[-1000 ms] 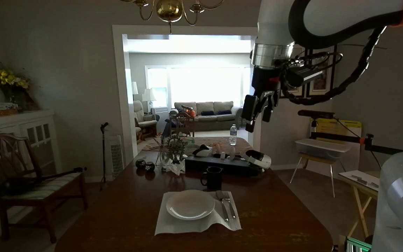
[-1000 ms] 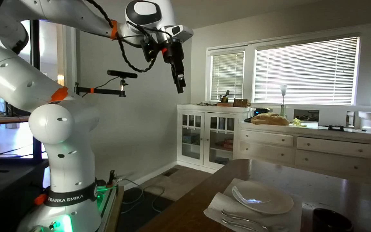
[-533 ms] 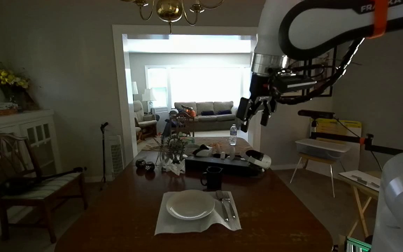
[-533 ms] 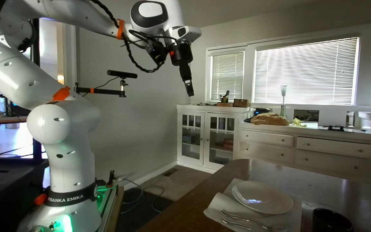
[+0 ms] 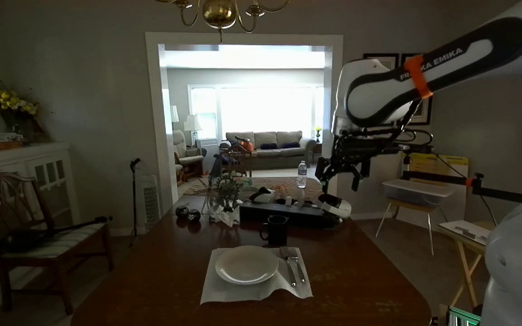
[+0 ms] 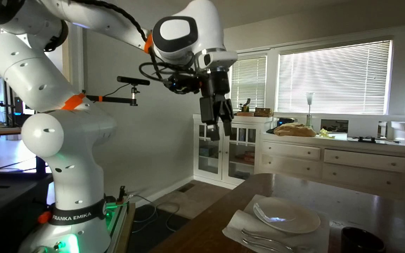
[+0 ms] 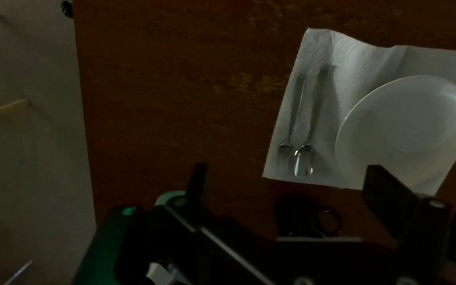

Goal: Put the silver fork on the plate.

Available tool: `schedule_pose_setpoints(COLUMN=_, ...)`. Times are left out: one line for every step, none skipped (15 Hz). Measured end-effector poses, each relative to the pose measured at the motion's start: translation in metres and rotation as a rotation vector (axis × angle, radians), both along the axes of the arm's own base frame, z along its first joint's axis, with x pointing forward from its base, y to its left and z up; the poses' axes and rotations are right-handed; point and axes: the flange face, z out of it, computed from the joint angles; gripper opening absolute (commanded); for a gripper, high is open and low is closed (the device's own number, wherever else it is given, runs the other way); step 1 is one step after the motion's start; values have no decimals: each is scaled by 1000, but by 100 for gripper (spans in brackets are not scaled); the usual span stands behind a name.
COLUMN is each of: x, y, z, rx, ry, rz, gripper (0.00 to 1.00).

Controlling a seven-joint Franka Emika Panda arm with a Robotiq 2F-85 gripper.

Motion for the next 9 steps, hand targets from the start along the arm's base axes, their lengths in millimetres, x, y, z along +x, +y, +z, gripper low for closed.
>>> schedule_pose_setpoints(x=4, y=-7, z=-15, rx=8, ry=8, rz=-35, gripper=100)
schedule_pose_setpoints(x=8, y=-11, z=-30, rx=14, ry=15, rz=-62, gripper=100)
schedule_pose_setpoints(x=13, y=-13, z=-42, rx=19, ry=21, rz=-83, gripper=100)
schedule_pose_setpoints(x=19, y=-13, z=-53, rx=22, ry=27, rz=-99, gripper=100)
schedule_pose_setpoints(x=25, y=-12, z=-64, rx=21, ry=31, rz=-114, gripper=100)
schedule_pose_setpoints(x=31, y=-10, z=-73, rx=19, ry=34, rz=-122, gripper=100)
schedule_pose_setpoints(x=37, y=-8, z=-83, rx=18, ry=35, rz=-124, gripper=100)
schedule_pose_setpoints(x=41, y=-7, z=-93, rx=19, ry=40, rz=-123, gripper=100)
schedule_pose_setpoints(x=44, y=-7, z=-99, rx=22, ry=46, rz=-123, gripper=100)
